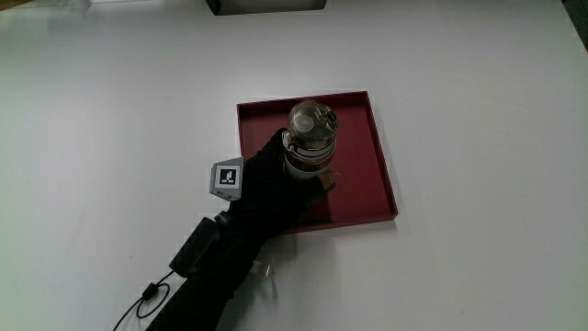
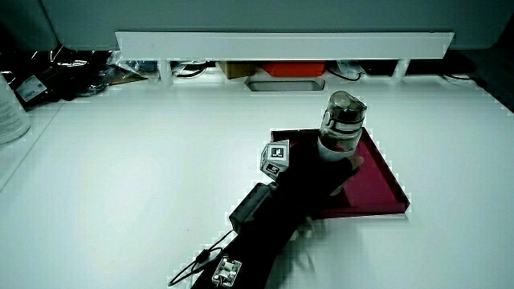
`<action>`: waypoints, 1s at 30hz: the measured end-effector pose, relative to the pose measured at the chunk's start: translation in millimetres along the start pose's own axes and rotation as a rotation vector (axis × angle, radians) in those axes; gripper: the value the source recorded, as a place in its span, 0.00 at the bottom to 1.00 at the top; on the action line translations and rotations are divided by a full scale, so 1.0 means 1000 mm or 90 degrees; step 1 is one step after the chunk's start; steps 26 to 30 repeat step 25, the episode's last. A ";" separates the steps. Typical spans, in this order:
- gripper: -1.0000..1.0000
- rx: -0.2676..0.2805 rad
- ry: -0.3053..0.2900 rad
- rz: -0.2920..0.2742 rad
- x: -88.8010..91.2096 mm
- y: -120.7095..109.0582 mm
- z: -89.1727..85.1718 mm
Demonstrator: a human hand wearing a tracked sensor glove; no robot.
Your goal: Place bottle
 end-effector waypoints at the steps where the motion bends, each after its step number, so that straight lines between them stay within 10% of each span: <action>1: 0.26 0.001 0.005 0.004 0.000 0.000 0.000; 7: 0.15 -0.009 -0.021 0.000 -0.002 0.001 0.005; 14: 0.02 -0.118 -0.038 -0.024 0.019 0.001 0.038; 22: 0.00 -0.203 0.074 -0.025 0.050 -0.003 0.088; 30: 0.00 -0.219 0.089 -0.050 0.060 -0.006 0.103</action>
